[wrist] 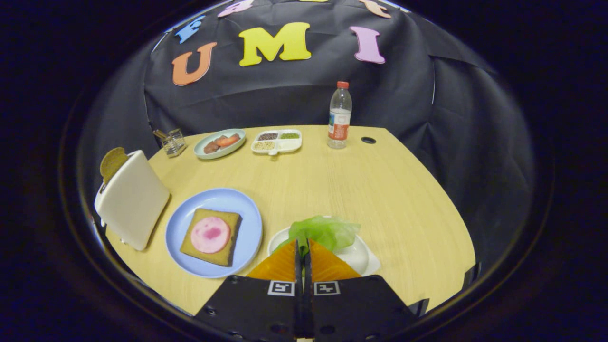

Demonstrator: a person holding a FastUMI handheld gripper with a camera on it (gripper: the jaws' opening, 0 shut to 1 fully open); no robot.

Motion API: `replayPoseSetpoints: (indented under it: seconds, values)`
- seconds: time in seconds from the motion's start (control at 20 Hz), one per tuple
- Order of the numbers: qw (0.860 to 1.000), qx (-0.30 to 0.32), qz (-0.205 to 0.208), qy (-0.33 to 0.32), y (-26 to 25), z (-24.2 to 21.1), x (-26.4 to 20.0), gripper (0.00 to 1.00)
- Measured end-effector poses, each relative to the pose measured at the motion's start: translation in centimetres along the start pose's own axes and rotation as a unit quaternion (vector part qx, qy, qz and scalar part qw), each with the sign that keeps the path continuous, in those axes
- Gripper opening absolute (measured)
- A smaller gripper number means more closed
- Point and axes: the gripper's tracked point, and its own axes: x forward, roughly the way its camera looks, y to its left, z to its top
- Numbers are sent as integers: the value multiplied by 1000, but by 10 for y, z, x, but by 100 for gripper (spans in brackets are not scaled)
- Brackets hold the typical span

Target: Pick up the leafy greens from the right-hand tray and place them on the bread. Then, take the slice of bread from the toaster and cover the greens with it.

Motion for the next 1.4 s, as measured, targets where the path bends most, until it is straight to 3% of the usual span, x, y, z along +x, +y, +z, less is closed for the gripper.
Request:
replayPoseSetpoints:
  seconds: [0.4, 0.75, 1.15, 1.4]
  values:
    - [998, -33, 55, -27, 90, 34, -28, 0]
    - [994, -63, 93, -3, 168, 12, 19, 0]
    - [994, -75, 66, 45, 148, -28, 37, 0]
    - [993, -62, 80, 54, 140, -35, 25, 0]
